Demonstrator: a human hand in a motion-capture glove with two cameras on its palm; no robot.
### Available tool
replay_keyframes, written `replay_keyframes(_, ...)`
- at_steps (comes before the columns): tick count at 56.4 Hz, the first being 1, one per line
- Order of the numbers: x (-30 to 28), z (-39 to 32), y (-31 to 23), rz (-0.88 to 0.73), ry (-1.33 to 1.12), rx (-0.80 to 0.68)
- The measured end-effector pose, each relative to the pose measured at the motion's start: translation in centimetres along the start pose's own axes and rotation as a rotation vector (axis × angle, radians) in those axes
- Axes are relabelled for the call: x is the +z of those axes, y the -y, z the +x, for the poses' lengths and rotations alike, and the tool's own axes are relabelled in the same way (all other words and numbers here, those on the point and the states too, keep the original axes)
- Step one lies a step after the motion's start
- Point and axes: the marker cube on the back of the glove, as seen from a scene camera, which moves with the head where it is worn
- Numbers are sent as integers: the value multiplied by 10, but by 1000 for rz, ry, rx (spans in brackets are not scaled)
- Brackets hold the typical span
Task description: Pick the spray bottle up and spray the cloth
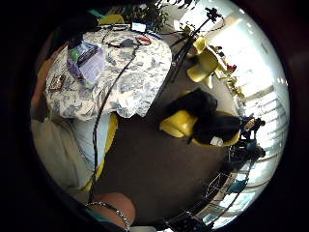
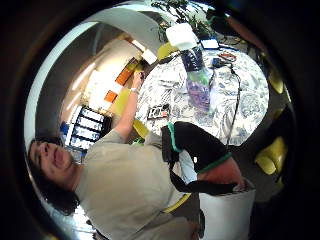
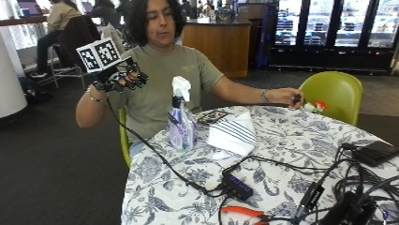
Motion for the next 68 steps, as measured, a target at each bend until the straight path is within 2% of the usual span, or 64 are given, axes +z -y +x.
replay_keyframes(25, 19, -16, 2, -83, 69, -10)
replay_keyframes(44, 28, -21, 5, -33, 95, -21)
replay_keyframes(60, 70, -36, 29, 79, 315, 109)
replay_keyframes(68, 82, -35, 47, 243, 488, 309)
